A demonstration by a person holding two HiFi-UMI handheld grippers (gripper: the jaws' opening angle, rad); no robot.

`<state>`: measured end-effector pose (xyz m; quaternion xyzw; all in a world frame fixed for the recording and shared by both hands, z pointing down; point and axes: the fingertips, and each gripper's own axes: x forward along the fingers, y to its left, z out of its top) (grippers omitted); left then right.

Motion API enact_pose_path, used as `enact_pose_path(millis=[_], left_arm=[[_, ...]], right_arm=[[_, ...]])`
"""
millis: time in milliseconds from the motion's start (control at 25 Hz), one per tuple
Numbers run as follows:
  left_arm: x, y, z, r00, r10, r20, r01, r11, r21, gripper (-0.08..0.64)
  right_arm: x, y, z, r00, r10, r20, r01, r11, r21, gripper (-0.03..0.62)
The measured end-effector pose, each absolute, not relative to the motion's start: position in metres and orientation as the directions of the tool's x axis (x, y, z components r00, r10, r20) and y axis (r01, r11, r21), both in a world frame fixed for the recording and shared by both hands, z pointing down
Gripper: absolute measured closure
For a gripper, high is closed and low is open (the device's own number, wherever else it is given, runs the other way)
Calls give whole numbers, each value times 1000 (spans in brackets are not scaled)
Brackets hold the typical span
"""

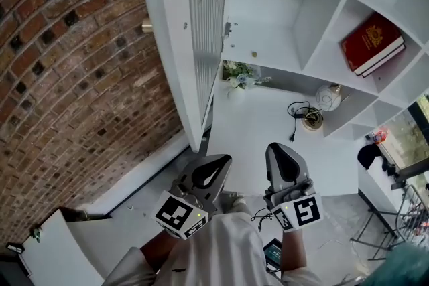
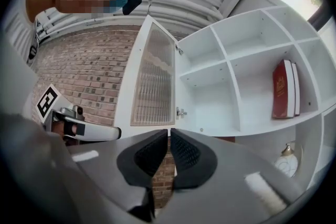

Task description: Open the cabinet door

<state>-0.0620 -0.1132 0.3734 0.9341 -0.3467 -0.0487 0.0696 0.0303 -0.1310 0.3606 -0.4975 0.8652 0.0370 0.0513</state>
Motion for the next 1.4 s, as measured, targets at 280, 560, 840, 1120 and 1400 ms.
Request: enact_pose_path(millis=[280,560,840,1120,1400], left_arm=[[-44,-126,380,774,-633,-26,-626,-770,122,551],[-35,-133,377,788,-615,-41,-608,-786,112,551],[-38,-132,384,783,-621,-27,-615,-781,108,551],[-38,-130,389,784,-621,-11,-617,-781,93,551],[-42,-129,381,785,-619,-28,-616,-784,70,551]], right_arm=[[69,-130,364,-396,-910,-126,-918,396,21,577],[92,-124,367,-336,-935,-109,-942,335,26,577],[108,-118,376,-291,-953,-89,-956,293,-5,577],[100,-124,380,-308,-947,-88,-951,310,-11,577],[73,-127,382,-374,-923,-88,-927,374,9,577]])
